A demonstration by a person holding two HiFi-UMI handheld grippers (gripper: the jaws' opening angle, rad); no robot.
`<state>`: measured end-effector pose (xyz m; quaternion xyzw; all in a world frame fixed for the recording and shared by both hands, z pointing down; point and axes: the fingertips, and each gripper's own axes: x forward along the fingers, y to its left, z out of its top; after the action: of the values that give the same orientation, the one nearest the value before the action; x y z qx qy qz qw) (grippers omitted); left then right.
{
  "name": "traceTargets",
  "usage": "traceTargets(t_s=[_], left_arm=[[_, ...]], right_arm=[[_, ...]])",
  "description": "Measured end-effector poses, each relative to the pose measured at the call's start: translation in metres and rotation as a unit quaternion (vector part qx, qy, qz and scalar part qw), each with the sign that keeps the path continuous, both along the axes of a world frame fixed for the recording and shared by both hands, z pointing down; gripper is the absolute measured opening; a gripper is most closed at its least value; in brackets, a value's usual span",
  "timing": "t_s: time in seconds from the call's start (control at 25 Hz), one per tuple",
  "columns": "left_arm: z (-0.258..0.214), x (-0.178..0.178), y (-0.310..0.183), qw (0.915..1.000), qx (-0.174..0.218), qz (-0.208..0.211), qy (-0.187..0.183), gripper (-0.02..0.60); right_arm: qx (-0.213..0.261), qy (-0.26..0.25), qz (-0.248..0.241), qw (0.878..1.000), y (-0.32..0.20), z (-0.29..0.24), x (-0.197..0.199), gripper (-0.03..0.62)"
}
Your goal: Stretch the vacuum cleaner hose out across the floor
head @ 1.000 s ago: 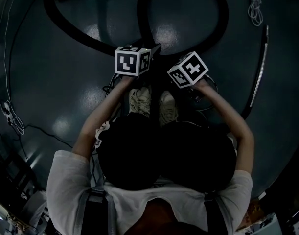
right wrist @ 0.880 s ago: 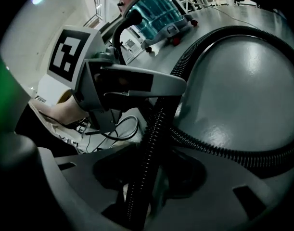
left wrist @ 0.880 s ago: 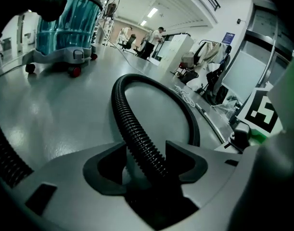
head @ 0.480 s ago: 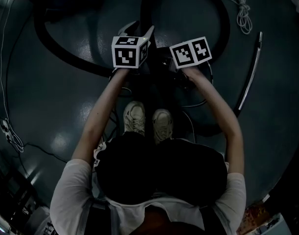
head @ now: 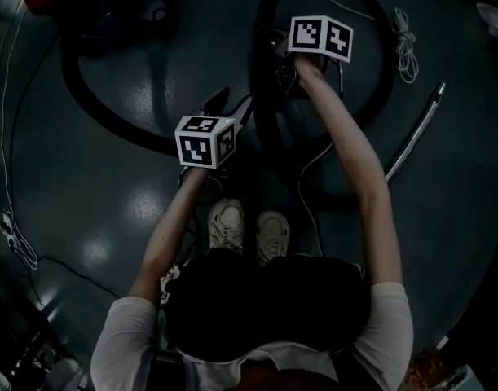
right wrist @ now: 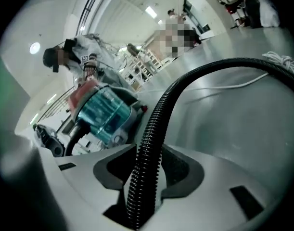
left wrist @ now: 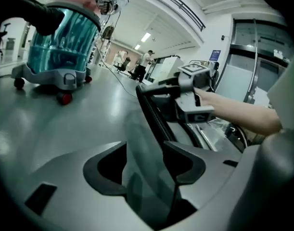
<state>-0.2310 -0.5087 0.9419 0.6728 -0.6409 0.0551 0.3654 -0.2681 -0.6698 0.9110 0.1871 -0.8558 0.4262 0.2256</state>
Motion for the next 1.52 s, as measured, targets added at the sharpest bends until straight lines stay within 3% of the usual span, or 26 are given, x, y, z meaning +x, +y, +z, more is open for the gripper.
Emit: traceTargets(t_s=[0.16,0.28,0.36,0.44,0.48,0.64,0.76,0.84,1.0,1.12,1.2,1.52], left_arm=[[0.001,0.025,-0.021,0.9991,0.009,0.028,0.031,0.221],[0.0,0.028,-0.034,0.9981,0.009,0.034,0.051,0.221],[-0.007,0.034,-0.034,0.996,0.013,0.035,0.081,0.221],[-0.008,0.043,-0.031,0.9948,0.011,0.038,0.094,0.221],[-0.006,0.047,-0.03,0.9954,0.008,0.041,0.086,0.221],[-0.002,0.046,-0.023,0.9985,-0.001,0.034,0.042,0.221],[-0.005,0.04,-0.009,0.9993,-0.008,0.02,0.032,0.221],[-0.003,0.037,0.005,0.9992,-0.017,0.02,0.032,0.221],[0.009,0.04,0.023,0.9987,-0.033,0.024,0.032,0.221],[0.019,0.056,0.029,0.9978,-0.045,0.048,0.0,0.221],[0.023,0.066,0.03,0.9969,-0.05,0.06,-0.013,0.221],[0.026,0.072,0.027,0.9968,-0.057,0.056,-0.006,0.222]], right_arm=[[0.045,-0.001,0.082,0.996,-0.058,-0.007,-0.002,0.175],[0.11,0.031,0.087,0.99,-0.075,-0.008,0.003,0.168],[0.188,0.06,0.092,0.976,-0.09,-0.018,0.01,0.06],[0.238,0.072,0.075,0.966,-0.102,-0.03,0.014,0.058],[0.241,0.072,0.056,0.966,-0.102,-0.032,0.014,0.058],[0.205,0.062,-0.031,0.976,-0.06,-0.023,0.021,0.06],[0.157,0.062,-0.135,0.976,0.009,-0.006,0.045,0.061],[0.111,0.067,-0.221,0.967,0.07,0.006,0.077,0.061],[0.091,0.113,-0.352,0.925,0.176,0.027,0.16,0.103],[0.081,0.156,-0.384,0.906,0.218,0.046,0.204,0.104],[0.064,0.164,-0.394,0.902,0.232,0.053,0.215,0.104],[0.051,0.173,-0.418,0.89,0.25,0.061,0.211,0.123]])
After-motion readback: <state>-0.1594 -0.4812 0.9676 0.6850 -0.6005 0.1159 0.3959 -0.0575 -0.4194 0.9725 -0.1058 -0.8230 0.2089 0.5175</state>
